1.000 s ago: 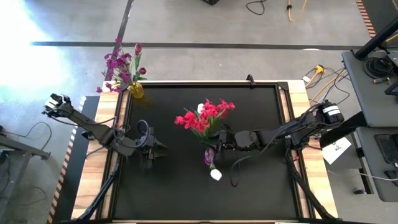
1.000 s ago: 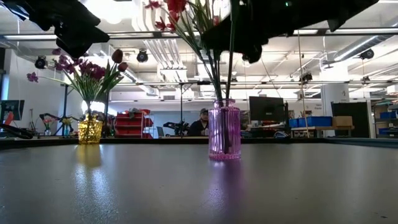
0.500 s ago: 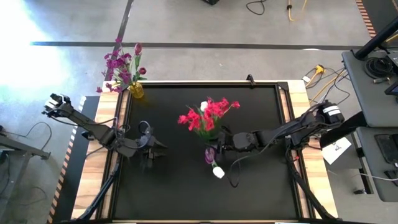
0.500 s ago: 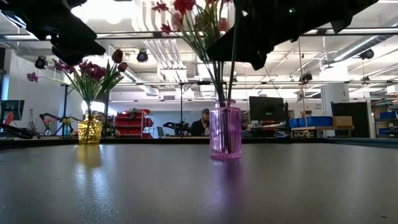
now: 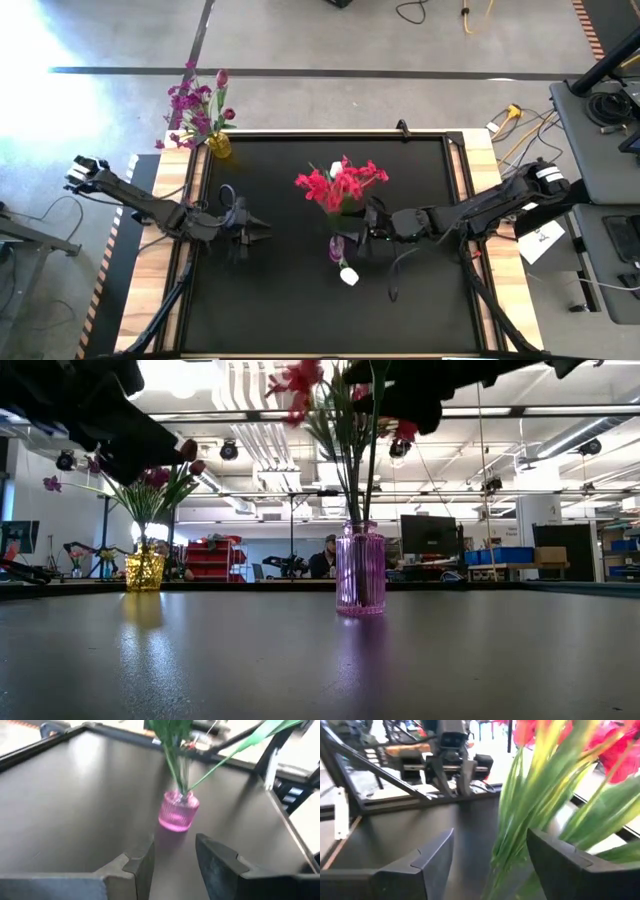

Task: Sort flowers into vase by color
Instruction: Put the red flower into the violet vase, then return to Home Position

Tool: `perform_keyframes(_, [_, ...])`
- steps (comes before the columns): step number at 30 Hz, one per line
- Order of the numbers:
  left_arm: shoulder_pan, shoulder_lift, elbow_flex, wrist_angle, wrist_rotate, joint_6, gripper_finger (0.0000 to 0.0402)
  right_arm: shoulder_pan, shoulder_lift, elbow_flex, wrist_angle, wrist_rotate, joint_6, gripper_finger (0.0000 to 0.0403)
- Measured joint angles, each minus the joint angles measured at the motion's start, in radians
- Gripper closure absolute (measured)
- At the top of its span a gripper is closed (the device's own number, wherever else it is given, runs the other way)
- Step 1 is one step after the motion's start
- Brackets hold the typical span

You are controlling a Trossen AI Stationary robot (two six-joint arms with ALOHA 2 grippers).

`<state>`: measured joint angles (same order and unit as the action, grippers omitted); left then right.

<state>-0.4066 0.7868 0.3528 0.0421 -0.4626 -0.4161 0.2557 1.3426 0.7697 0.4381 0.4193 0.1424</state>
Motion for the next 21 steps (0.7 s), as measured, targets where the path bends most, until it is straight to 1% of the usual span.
perform_keyframes(5, [0.006, 0.042, -0.147, 0.346, 0.026, 0.049, 0.0288, 0.000, 0.007, -0.015, -0.039, 0.018, 0.024, 0.0147])
perform_keyframes(8, [0.004, 0.059, -0.220, 0.479, 0.028, -0.007, 0.0297, 0.003, 0.003, -0.028, -0.062, 0.018, 0.038, 0.0145])
perform_keyframes(10, [-0.005, 0.065, -0.250, 0.519, 0.048, -0.053, 0.0303, 0.004, -0.039, -0.030, -0.124, 0.018, 0.044, 0.0145])
perform_keyframes(14, [-0.033, 0.065, -0.274, 0.518, 0.089, -0.080, 0.0313, 0.004, -0.180, -0.028, -0.249, 0.025, 0.037, 0.0145])
perform_keyframes(17, [-0.043, 0.059, -0.273, 0.574, 0.088, 0.001, 0.0317, -0.001, -0.287, -0.037, -0.333, 0.029, 0.017, 0.0145])
perform_keyframes(19, [-0.043, 0.059, -0.273, 0.637, 0.088, 0.090, 0.0318, -0.001, -0.348, -0.051, -0.334, 0.036, 0.013, 0.0145])
perform_keyframes(21, [-0.034, 0.065, -0.273, 0.684, 0.090, 0.172, 0.0318, -0.005, -0.400, -0.071, -0.324, 0.015, -0.005, 0.0148])
